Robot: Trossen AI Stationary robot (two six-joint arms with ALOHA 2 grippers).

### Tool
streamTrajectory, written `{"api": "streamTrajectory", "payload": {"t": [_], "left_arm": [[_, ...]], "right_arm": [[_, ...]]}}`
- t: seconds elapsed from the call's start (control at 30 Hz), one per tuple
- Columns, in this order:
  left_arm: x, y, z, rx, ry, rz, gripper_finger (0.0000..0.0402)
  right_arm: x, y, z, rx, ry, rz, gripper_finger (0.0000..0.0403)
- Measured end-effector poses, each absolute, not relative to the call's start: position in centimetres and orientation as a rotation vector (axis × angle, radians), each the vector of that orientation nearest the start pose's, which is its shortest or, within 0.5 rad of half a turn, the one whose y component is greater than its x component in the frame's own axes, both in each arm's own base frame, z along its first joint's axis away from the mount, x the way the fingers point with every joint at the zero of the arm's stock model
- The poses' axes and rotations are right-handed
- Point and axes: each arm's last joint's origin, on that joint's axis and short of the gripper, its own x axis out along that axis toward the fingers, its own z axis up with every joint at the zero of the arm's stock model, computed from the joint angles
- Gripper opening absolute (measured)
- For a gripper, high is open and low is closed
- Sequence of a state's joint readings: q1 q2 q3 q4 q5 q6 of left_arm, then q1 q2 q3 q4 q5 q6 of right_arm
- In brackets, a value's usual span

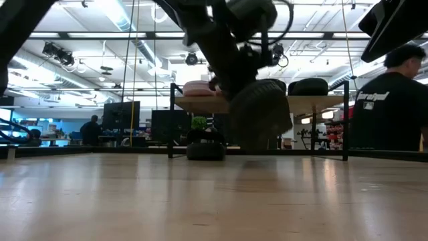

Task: Pick and place slides into the shelf
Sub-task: Put the black slide under the shelf

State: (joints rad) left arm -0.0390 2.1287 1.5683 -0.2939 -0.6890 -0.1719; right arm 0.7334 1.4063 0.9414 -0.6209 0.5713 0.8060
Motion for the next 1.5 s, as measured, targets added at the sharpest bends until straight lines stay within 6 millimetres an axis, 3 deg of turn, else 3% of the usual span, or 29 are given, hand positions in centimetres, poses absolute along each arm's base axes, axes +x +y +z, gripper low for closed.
{"api": "streamTrajectory", "payload": {"t": [0.17,0.4,0.6,0.77,1.07,1.27,1.5], "left_arm": [[46.4,2.2,17.2,0.093,0.787,0.63,0.0049],[46.4,2.4,17.0,0.101,0.798,0.62,0.0119],[46.7,1.0,17.0,0.084,0.757,0.585,0.0189],[46.7,-1.1,17.0,0.096,0.746,0.549,0.0212],[46.4,-5.9,17.0,0.13,0.738,0.456,0.0191],[45.4,-10.6,16.8,0.12,0.752,0.338,0.0167],[43.0,-16.3,17.7,0.171,0.788,0.183,0.0082]], "right_arm": [[20.8,16.6,22.6,0.076,0.837,-0.192,0.0092],[20.8,16.6,22.6,0.077,0.836,-0.192,0.0092],[20.8,16.6,22.6,0.083,0.835,-0.195,0.0092],[20.8,16.6,22.6,0.085,0.834,-0.194,0.0092],[21.0,16.8,22.8,0.109,0.811,-0.184,0.0092],[21.4,17.2,23.1,0.158,0.768,-0.157,0.009],[21.8,16.5,22.0,0.204,0.734,-0.316,0.0064]]}}
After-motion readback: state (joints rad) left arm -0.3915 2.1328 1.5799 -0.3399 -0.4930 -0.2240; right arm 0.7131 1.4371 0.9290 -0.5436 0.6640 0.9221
